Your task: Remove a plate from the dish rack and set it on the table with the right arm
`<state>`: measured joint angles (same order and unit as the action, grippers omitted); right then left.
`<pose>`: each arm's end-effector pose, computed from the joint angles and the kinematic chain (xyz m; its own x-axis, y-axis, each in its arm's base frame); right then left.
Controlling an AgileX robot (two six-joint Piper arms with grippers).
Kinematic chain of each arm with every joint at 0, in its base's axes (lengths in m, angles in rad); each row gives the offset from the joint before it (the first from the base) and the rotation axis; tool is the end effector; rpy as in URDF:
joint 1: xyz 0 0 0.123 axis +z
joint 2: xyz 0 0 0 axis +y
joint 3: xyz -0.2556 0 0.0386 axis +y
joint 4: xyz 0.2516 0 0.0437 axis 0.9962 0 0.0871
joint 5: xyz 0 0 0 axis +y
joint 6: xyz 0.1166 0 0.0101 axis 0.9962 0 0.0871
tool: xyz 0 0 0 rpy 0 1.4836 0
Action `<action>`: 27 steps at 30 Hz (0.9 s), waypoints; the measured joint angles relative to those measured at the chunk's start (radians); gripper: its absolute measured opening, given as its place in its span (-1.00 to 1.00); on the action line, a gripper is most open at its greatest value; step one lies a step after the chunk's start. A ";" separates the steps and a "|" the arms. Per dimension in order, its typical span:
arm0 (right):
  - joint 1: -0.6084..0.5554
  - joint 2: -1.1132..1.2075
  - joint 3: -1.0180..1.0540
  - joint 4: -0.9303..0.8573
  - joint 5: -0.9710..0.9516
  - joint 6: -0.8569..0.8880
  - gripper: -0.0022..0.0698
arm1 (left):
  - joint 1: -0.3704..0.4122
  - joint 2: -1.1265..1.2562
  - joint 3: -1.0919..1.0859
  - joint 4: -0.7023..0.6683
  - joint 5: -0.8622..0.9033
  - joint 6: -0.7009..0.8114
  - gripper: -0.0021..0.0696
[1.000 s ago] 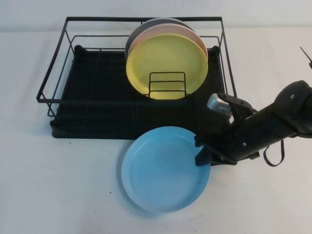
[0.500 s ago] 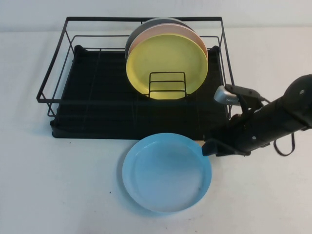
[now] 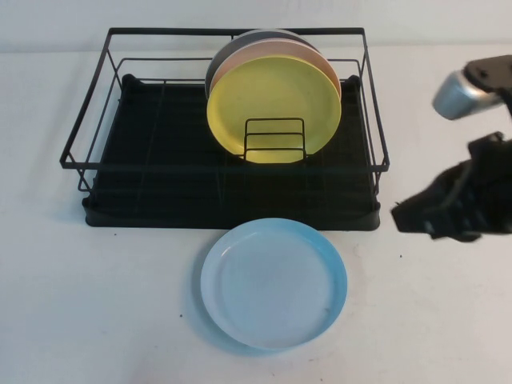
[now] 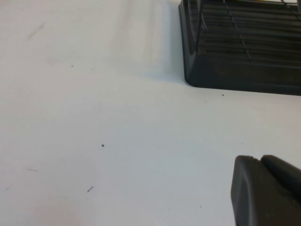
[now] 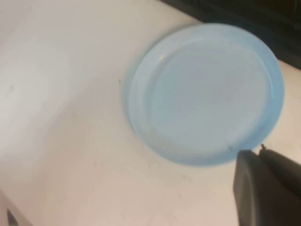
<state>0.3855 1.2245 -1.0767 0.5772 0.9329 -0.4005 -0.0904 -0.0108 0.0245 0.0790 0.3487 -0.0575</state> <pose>0.2305 0.1489 0.2998 -0.7116 -0.3184 -0.6263 -0.6102 0.7219 0.3263 0.1086 -0.0067 0.1673 -0.2686 0.0412 -0.9624 0.0689 0.9973 0.0234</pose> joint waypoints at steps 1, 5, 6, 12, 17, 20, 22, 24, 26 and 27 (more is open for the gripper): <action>0.000 -0.025 0.000 -0.022 0.026 -0.001 -0.99 | 0.000 0.000 0.000 0.000 0.000 0.000 -0.96; 0.000 -0.086 0.000 -0.099 0.079 -0.002 -0.99 | 0.000 0.000 0.000 0.000 0.000 0.000 -0.96; 0.000 -0.095 0.000 -0.114 0.085 -0.002 -0.99 | 0.000 0.000 0.000 0.000 0.000 0.000 -0.96; -0.008 -0.120 0.022 -0.193 0.056 -0.002 -0.99 | 0.000 0.000 0.000 0.000 0.000 0.000 -0.96; -0.077 -0.284 0.218 -0.225 -0.197 -0.002 -0.99 | 0.000 0.000 0.000 0.000 0.000 0.000 -0.96; -0.143 -0.449 0.443 -0.248 -0.398 -0.002 -0.99 | 0.000 0.000 0.000 0.000 0.000 0.000 -0.96; -0.197 -0.562 0.611 -0.272 -0.560 -0.006 -0.99 | 0.000 0.000 0.000 0.000 0.000 0.000 -0.96; -0.240 -0.660 0.755 -0.280 -0.696 -0.006 -0.99 | 0.000 0.000 0.000 0.000 0.000 0.000 -0.96; -0.272 -0.755 0.875 -0.280 -0.802 -0.006 -0.99 | 0.000 0.000 0.000 0.000 0.000 0.000 -0.96; -0.284 -0.806 0.930 -0.277 -0.847 -0.006 -0.99 | 0.000 0.000 0.000 0.000 0.000 0.000 -0.96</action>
<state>0.1017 0.4185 -0.1466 0.3006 0.0857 -0.4067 -0.0904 -0.0108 0.0245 0.0790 0.3487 -0.0575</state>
